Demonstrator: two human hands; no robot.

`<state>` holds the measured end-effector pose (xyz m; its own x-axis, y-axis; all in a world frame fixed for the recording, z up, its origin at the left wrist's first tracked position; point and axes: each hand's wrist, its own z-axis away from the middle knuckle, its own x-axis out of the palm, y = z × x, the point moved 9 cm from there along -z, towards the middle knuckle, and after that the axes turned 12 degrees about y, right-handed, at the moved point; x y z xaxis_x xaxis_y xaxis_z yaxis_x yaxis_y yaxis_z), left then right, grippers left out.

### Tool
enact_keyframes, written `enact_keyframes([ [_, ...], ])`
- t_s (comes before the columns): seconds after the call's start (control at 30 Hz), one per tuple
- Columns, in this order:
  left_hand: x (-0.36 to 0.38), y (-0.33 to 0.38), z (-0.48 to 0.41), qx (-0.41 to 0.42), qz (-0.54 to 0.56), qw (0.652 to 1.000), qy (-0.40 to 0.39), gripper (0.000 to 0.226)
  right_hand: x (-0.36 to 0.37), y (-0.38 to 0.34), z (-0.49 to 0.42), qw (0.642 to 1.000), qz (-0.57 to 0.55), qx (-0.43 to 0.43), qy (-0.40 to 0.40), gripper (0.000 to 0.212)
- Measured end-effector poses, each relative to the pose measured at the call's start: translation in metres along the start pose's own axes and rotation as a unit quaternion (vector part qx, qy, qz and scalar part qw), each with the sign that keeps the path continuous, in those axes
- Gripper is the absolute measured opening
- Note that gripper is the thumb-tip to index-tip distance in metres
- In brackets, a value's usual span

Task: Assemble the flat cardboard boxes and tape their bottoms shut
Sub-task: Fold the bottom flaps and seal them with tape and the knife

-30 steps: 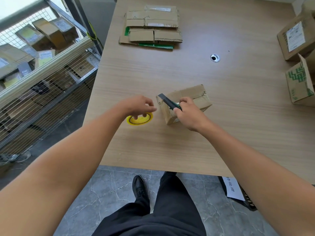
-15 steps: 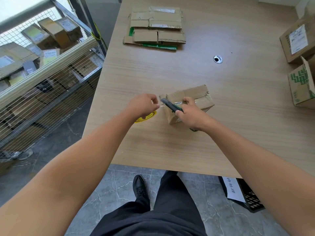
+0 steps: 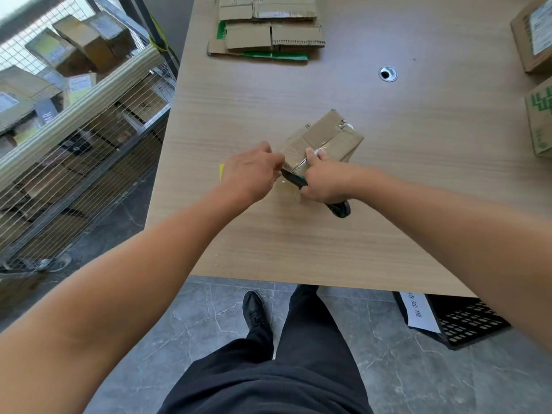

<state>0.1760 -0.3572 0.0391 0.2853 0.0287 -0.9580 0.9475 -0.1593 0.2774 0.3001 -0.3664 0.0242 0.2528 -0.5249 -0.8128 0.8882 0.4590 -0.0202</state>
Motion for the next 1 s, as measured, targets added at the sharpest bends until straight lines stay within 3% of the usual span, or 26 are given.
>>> enact_keyframes([
  [0.17, -0.012, -0.006, 0.009, 0.012, -0.009, 0.999, 0.039, 0.018, 0.028, -0.001, 0.003, 1.000, 0.019, 0.003, -0.013, 0.046],
  [0.27, -0.017, -0.045, 0.005, -0.041, -0.001, 0.998, 0.040, 0.018, 0.024, 0.008, 0.008, 0.995, -0.092, -0.034, 0.020, 0.035],
  [0.37, -0.022, -0.052, 0.000, -0.015, 0.045, 0.997, 0.062, 0.020, 0.013, 0.022, 0.013, 0.969, -0.217, -0.054, 0.104, 0.023],
  [0.47, -0.023, -0.041, -0.012, 0.022, 0.076, 0.995, 0.056, 0.037, 0.018, 0.037, 0.019, 0.914, -0.343, -0.019, 0.218, 0.033],
  [0.57, -0.018, -0.024, -0.024, 0.061, 0.061, 0.995, 0.058, 0.056, 0.029, 0.046, 0.021, 0.820, -0.479, 0.041, 0.311, 0.060],
  [0.67, -0.009, -0.006, -0.032, 0.104, 0.038, 0.992, 0.067, 0.060, 0.032, 0.048, 0.018, 0.742, -0.530, 0.048, 0.408, 0.046],
  [0.73, -0.006, -0.004, -0.034, 0.110, 0.043, 0.990, 0.080, 0.060, 0.033, 0.046, 0.017, 0.717, -0.527, 0.027, 0.456, 0.026],
  [0.9, -0.006, 0.000, -0.031, 0.159, 0.056, 0.974, 0.151, 0.058, 0.031, 0.036, 0.016, 0.707, -0.415, -0.032, 0.572, 0.033],
  [1.0, -0.001, -0.002, -0.027, 0.143, 0.056, 0.975, 0.161, 0.059, 0.031, 0.037, 0.015, 0.696, -0.397, -0.062, 0.595, 0.032],
])
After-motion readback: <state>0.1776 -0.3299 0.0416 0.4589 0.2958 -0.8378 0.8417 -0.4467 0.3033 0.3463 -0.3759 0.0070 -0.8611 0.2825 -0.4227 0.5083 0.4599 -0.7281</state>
